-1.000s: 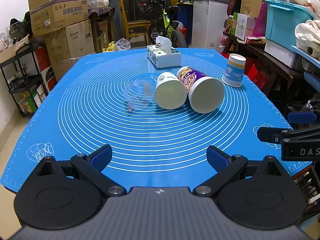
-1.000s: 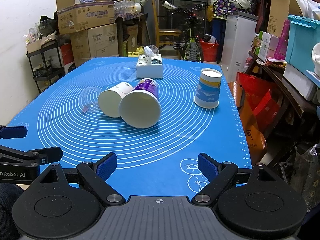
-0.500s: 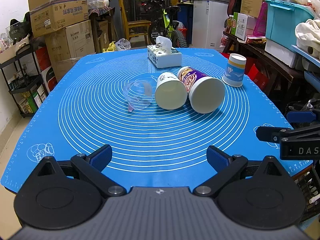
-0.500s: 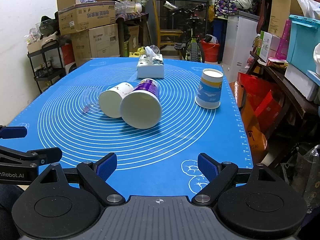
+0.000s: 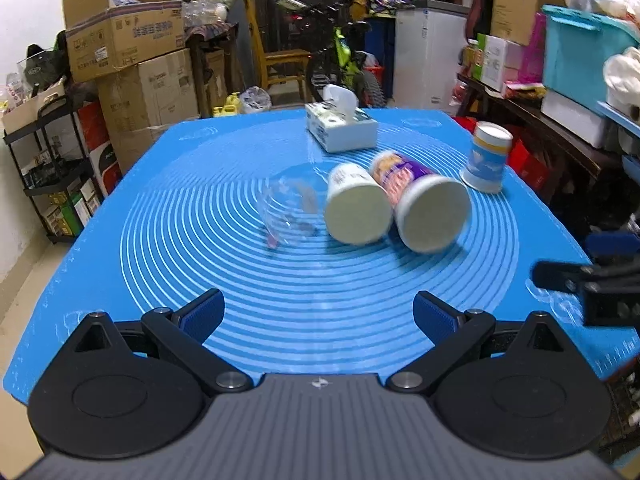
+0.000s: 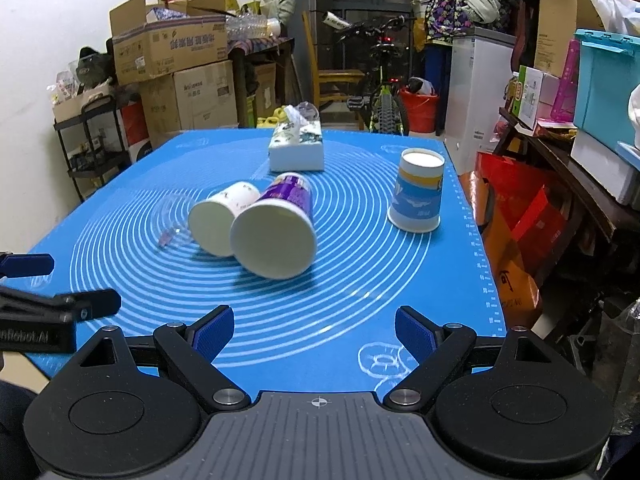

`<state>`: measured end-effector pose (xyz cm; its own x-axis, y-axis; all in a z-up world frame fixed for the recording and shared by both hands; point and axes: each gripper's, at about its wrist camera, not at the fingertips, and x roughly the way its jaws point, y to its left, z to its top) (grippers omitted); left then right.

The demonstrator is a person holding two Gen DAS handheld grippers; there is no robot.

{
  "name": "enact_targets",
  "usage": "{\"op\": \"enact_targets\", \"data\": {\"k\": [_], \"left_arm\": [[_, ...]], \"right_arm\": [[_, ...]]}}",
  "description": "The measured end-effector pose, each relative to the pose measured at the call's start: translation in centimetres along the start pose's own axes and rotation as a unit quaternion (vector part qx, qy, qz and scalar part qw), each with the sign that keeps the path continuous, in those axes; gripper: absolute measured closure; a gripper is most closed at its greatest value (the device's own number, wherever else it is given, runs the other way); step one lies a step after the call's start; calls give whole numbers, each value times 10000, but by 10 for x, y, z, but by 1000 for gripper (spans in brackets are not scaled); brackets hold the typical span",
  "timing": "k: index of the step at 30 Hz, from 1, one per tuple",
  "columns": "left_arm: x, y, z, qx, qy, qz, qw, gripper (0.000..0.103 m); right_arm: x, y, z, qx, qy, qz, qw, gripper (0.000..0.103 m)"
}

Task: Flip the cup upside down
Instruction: 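Move the left gripper down to the clear plastic cup lying on its side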

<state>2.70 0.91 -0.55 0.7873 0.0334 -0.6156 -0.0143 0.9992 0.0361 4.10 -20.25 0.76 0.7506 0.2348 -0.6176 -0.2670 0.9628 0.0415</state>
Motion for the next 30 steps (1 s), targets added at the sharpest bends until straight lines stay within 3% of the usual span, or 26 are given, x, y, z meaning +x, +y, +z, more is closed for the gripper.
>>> {"op": "enact_targets", "data": {"k": [12,19,26,30], "left_arm": [[68,29,65,-612,-173,800,9948,3],[109,25,79,-832,-114,1074,9907,4],[139,33,76,-1052,407,975,9888,4],[144,38,76,-1308,567,712,9872,13]], "right_arm": [[25,-15,21,208,-96,-18,9997,14],[47,-22,19,245,-8,-71,9997,14],[62,-28,19,282,37,-103,9995,14],[66,-32,12,274,36,-113,9996,14]]}}
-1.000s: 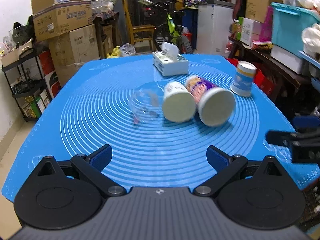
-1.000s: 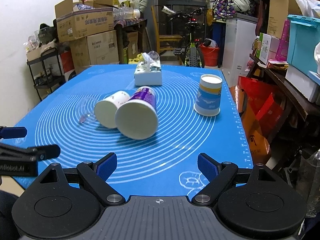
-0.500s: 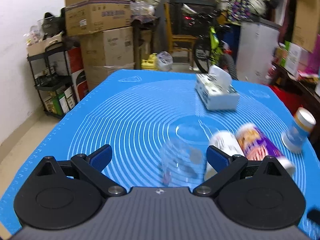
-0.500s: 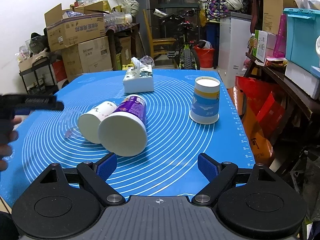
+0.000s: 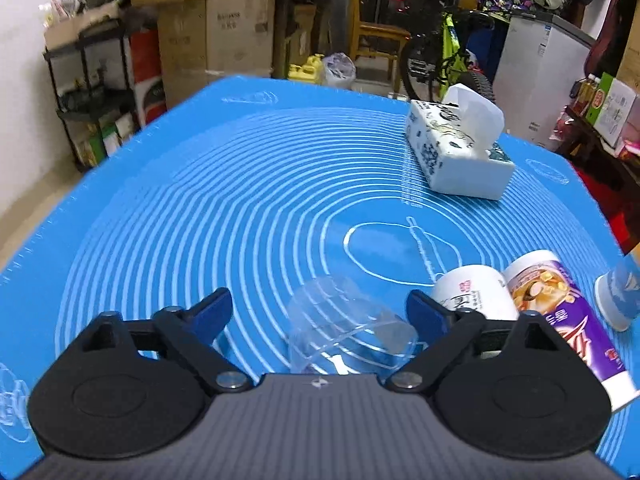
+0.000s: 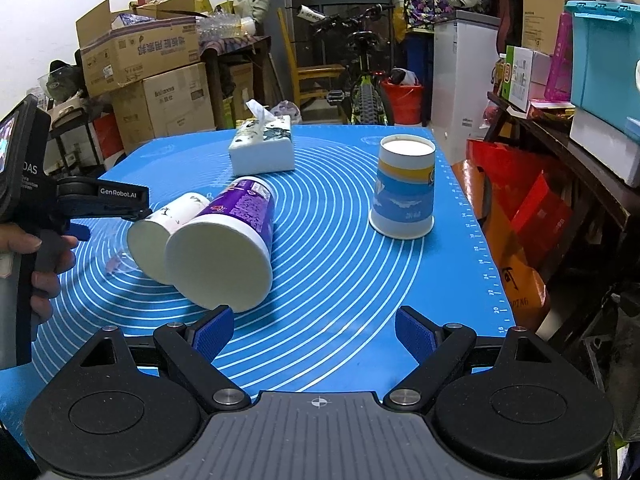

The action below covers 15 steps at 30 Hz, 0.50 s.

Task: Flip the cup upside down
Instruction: 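Move the left gripper down to the clear plastic cup lying on its side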

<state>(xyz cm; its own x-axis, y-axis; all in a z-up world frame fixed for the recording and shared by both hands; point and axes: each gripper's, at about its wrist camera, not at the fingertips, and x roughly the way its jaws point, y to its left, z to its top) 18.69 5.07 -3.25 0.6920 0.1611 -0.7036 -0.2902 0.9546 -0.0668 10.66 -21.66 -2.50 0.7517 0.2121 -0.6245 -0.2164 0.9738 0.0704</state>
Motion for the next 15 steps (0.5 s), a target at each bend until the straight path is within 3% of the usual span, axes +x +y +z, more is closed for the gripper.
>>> {"op": "enact_targets", "data": {"k": [3,6,15], "left_arm": [[3,-1,1,-11,112,-148,9998,18],[5,3,0,-131,243,-467,9985,32],[-6,6,-2,-40,157,-477,9987,35]], "right_arm": [[2,0,0,6,-4,13,10000,14],[3,1,1,9,-21,24,10000,14],[1,-1,1,40,-86,36,9999,14]]}}
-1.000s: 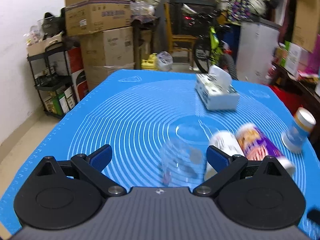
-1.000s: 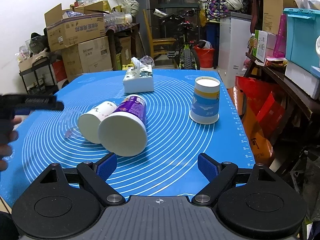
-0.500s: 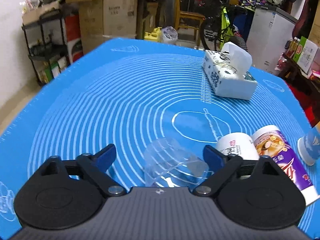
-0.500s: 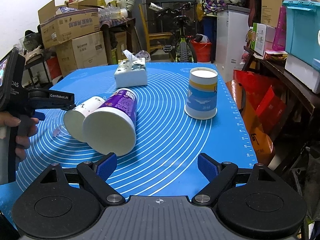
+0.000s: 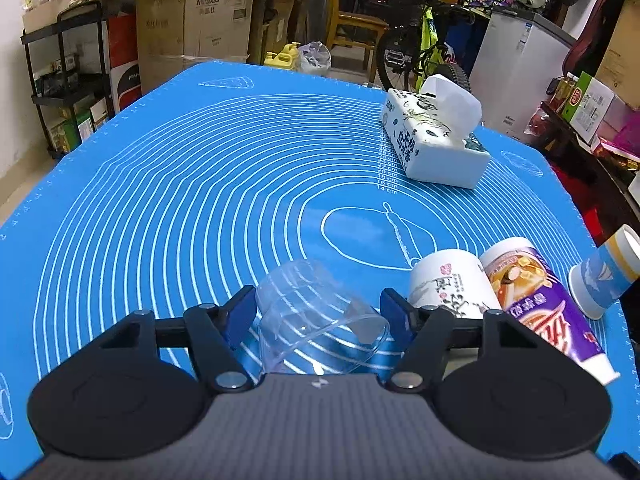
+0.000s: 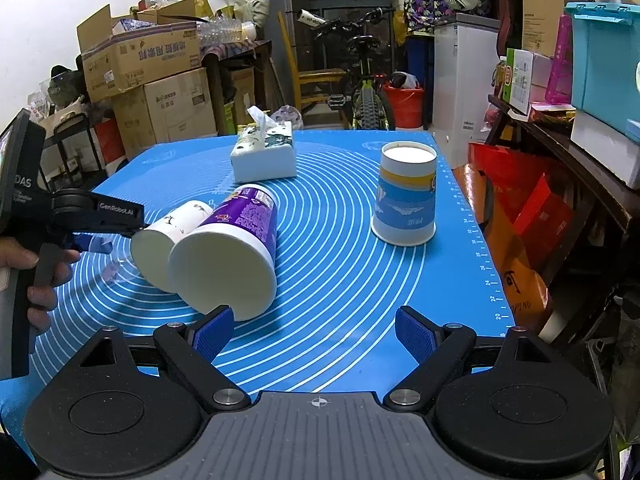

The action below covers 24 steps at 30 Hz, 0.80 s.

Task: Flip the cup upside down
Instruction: 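Move the left gripper down to the clear plastic cup lying on its side, then close the left gripper on the clear cup and lift it toward the right gripper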

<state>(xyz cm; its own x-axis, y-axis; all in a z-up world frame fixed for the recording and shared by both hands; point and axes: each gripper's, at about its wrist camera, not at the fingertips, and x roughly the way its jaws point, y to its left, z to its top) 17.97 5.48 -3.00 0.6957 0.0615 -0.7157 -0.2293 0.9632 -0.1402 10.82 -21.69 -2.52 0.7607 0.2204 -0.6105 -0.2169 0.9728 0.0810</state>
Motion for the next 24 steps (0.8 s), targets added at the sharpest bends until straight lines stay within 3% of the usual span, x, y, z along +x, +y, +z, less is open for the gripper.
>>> {"op": "enact_targets", "data": {"k": [14,19,24], "left_arm": [[-92,-16,-39,757,-539,-414,9948,35],[-96,-41,-60,1162,-394,-801,9892,35],[-83,-54,-80,1261,-197,-933,9874,35]], "right_arm": [[-22,0,4,68,-133,79,9999,14],[-27,1,2,94,-99,48,9999,14],[-33,2,-4,56,-58,-6,10000,14]]}}
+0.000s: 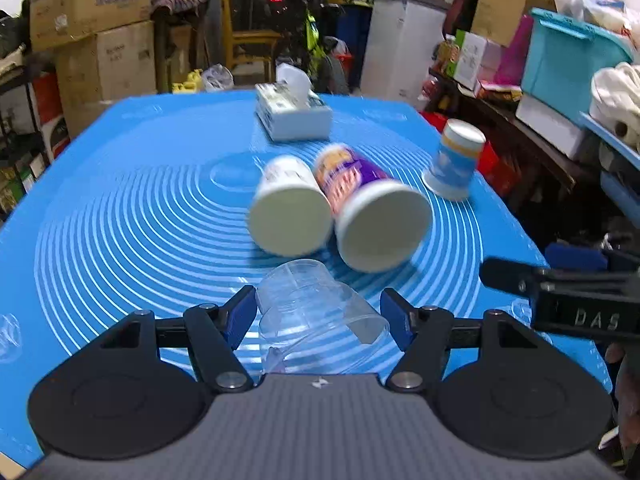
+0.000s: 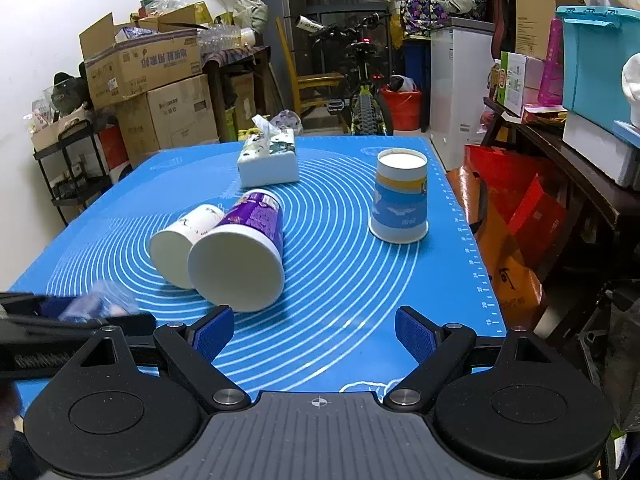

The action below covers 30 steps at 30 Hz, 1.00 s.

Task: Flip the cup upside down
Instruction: 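Close the left gripper on the clear cup and lift it toward the right gripper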

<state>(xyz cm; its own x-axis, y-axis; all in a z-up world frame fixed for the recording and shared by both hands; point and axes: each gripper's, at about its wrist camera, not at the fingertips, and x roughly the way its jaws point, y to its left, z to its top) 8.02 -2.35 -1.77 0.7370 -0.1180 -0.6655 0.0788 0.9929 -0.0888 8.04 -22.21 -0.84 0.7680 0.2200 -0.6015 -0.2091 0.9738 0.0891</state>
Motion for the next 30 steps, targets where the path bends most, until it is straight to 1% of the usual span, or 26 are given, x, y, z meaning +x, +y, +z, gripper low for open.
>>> {"op": "enact_targets", "data": {"k": [3,9,16,17,19,21,24,30], "left_arm": [[6,-5,-9,83,14,9,10000,34],[12,-6,-24,91,195,-3,9998,34],[10,-8,-26,213,203,-4,9996,33],[10,-9,-26,222,212,-6,9995,32],[9,-9,-25,215,216,-22,9995,22],[7,-10,-25,209,171,-20,9996,19],[1,-9,-23,194,150,39,9997,9],[-30,-3,-17,160,-164,100,9997,8]], "right_arm": [[-1,-3,-3,19,46,-31,10000,14],[-2,-2,-5,21,84,-44,10000,14],[-2,-2,-6,24,90,-45,9999,14],[-2,-2,-6,22,91,-45,9999,14],[-2,-2,-6,18,90,-50,9999,14],[-2,-2,-6,23,86,-49,9999,14],[-3,-1,-7,21,68,-59,10000,14],[-12,3,0,44,26,132,9999,14]]}}
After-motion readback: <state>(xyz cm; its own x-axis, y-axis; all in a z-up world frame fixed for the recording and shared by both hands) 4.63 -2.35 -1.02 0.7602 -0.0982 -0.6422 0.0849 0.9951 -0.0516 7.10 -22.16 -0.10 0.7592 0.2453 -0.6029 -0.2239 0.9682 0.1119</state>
